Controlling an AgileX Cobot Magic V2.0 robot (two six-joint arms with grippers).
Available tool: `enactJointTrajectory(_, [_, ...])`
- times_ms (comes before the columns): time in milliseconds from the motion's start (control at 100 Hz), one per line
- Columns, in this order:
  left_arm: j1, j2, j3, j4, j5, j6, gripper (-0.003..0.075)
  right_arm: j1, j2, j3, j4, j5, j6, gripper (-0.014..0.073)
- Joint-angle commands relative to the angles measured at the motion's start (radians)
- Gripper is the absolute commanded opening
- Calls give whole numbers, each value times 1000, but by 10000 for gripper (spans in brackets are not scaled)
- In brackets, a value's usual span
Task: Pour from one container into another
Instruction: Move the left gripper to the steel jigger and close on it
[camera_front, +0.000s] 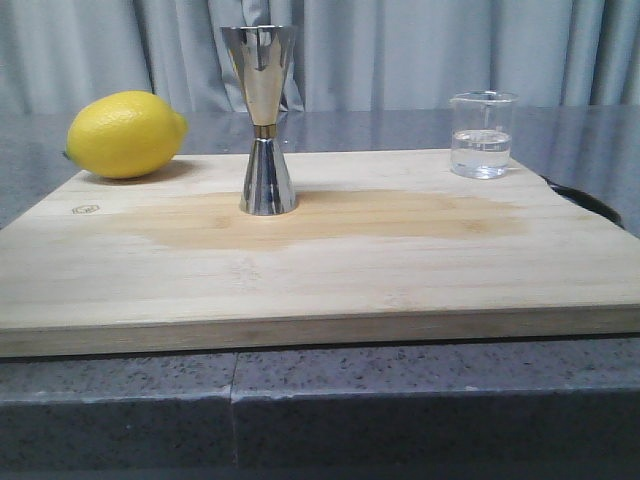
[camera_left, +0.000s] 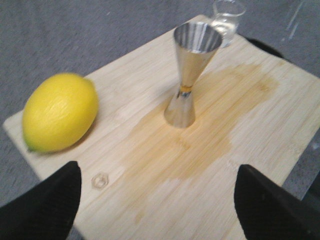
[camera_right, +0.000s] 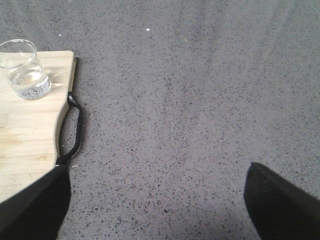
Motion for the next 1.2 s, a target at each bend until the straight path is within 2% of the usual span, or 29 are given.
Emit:
enactJointTrajectory(0, [3, 44, 12, -259, -5, 263, 579, -7, 12, -35, -2, -71, -9, 618])
enactJointTrajectory(90, [3, 101, 44, -387, 24, 426, 579, -7, 12, -35, -2, -71, -9, 618])
enactJointTrajectory(230, [3, 199, 48, -495, 130, 570, 579, -7, 12, -35, -2, -76, -9, 618])
enactJointTrajectory(480, [1, 372, 48, -622, 281, 739, 579, -7, 12, -35, -2, -85, -9, 618])
enactJointTrajectory(610, [-28, 444, 48, -662, 299, 813, 579, -7, 14, -35, 28, -101, -20, 618])
enactJointTrajectory(950, [-167, 575, 44, -807, 295, 1014, 575, -7, 144, -37, 204, -101, -223, 618])
enactJointTrajectory(1190, [-200, 656, -34, -807, 294, 1017, 575, 13, 193, -37, 340, -106, -369, 618])
